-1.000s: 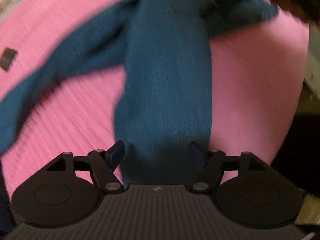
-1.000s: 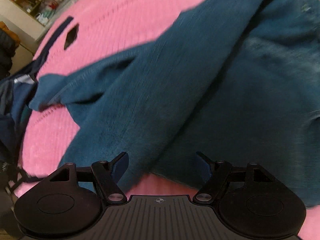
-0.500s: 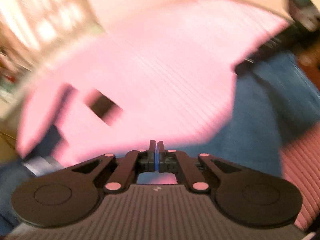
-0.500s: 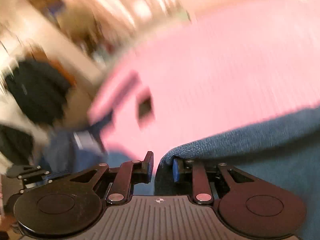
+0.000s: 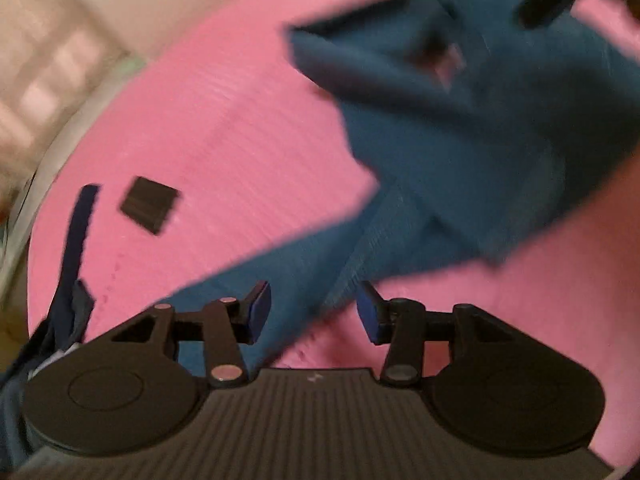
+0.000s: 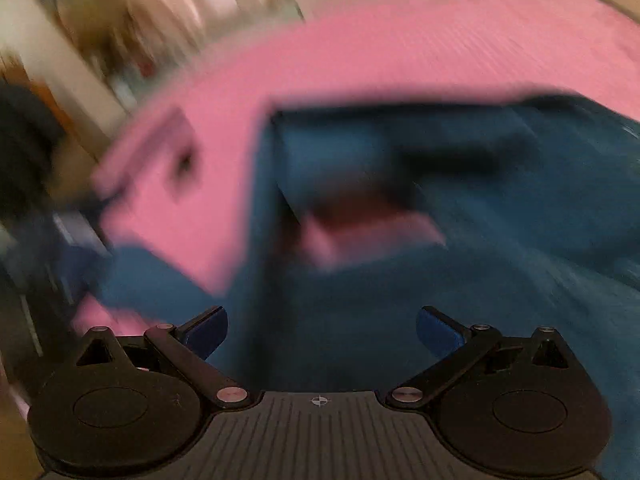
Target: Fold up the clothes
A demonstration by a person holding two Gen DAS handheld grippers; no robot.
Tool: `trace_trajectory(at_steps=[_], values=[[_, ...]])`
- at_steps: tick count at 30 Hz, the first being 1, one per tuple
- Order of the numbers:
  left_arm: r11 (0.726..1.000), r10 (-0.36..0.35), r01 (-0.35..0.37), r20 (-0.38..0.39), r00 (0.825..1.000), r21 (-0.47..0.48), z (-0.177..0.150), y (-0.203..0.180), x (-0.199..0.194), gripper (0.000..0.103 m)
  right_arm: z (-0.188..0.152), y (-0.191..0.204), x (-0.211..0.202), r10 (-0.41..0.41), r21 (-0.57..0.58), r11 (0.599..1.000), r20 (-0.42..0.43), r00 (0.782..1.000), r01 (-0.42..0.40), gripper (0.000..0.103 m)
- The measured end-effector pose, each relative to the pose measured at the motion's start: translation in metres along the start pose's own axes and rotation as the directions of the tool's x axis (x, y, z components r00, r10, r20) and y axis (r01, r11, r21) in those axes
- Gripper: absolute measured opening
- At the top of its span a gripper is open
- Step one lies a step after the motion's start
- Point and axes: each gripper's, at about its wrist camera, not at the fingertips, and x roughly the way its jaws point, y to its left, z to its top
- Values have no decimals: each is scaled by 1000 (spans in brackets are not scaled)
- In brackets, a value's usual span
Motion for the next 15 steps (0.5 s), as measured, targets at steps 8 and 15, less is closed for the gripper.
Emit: trace_trajectory(at_steps=[8,15], values=[[987,-83,67,111,990,144,-14,-48,9,46,-128,-67,-44,-188,433,878,-79,979,203,102],[948,-206,139,218,954,285,-25,-95,-11,54,-171,-122,-52,-300,785,613,122,946,93,81]])
